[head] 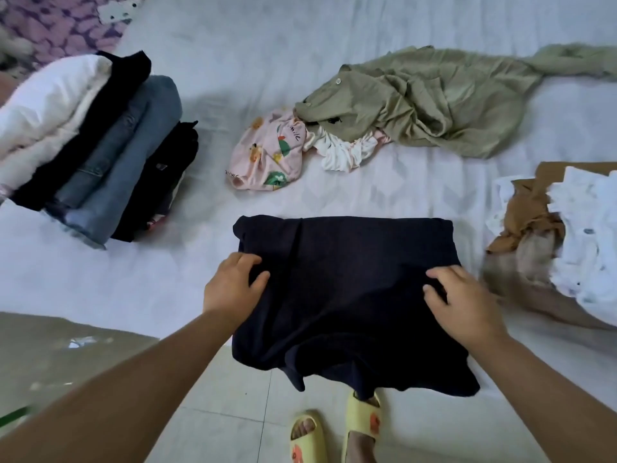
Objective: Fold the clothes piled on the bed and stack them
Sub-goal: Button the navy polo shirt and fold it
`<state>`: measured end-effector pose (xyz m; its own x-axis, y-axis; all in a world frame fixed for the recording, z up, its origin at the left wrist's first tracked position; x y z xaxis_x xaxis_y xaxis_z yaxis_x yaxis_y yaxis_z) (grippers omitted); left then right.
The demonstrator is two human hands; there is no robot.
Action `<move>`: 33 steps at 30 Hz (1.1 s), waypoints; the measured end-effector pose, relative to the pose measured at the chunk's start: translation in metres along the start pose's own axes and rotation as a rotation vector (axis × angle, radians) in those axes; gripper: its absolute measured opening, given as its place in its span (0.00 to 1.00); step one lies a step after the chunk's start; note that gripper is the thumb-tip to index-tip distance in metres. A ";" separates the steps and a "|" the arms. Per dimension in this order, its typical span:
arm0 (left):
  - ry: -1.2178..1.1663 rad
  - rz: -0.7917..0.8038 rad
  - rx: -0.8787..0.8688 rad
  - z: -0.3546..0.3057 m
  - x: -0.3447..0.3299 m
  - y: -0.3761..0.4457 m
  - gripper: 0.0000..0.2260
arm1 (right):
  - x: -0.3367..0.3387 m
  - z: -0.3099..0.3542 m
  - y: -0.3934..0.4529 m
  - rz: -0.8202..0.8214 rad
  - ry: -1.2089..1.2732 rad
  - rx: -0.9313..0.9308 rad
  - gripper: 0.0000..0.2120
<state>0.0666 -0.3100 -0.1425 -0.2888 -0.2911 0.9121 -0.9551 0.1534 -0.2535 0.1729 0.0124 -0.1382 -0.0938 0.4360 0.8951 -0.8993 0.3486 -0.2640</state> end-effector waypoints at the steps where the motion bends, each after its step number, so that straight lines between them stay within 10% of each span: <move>1: -0.024 -0.025 0.028 -0.004 0.000 0.017 0.17 | 0.001 0.001 0.017 -0.023 0.004 0.016 0.14; 9: -0.022 -0.087 0.231 -0.017 -0.010 0.099 0.15 | -0.014 -0.001 0.112 -0.085 -0.109 0.141 0.14; 22: 0.037 -0.128 0.452 0.020 0.012 0.120 0.08 | -0.004 -0.012 0.135 -0.071 -0.080 -0.180 0.04; 28: 0.120 0.067 -0.132 -0.001 -0.009 0.114 0.21 | 0.006 -0.020 0.139 0.181 0.097 -0.197 0.14; 33: 0.336 0.363 -0.221 -0.025 -0.010 0.117 0.20 | 0.017 -0.018 0.135 0.391 0.215 -0.121 0.05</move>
<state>-0.0408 -0.2658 -0.1730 -0.5265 0.1299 0.8402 -0.7506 0.3932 -0.5311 0.0582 0.0818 -0.1655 -0.3141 0.7117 0.6283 -0.7564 0.2124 -0.6187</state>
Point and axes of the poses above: each hand's wrist, its own y-axis towards the middle knuckle, its own x-axis out of the back of the hand, z = x × y, the point moved 1 cm from there along y, towards the middle knuckle, and after that the axes turned 3 degrees about -x, right-handed, at the moved point
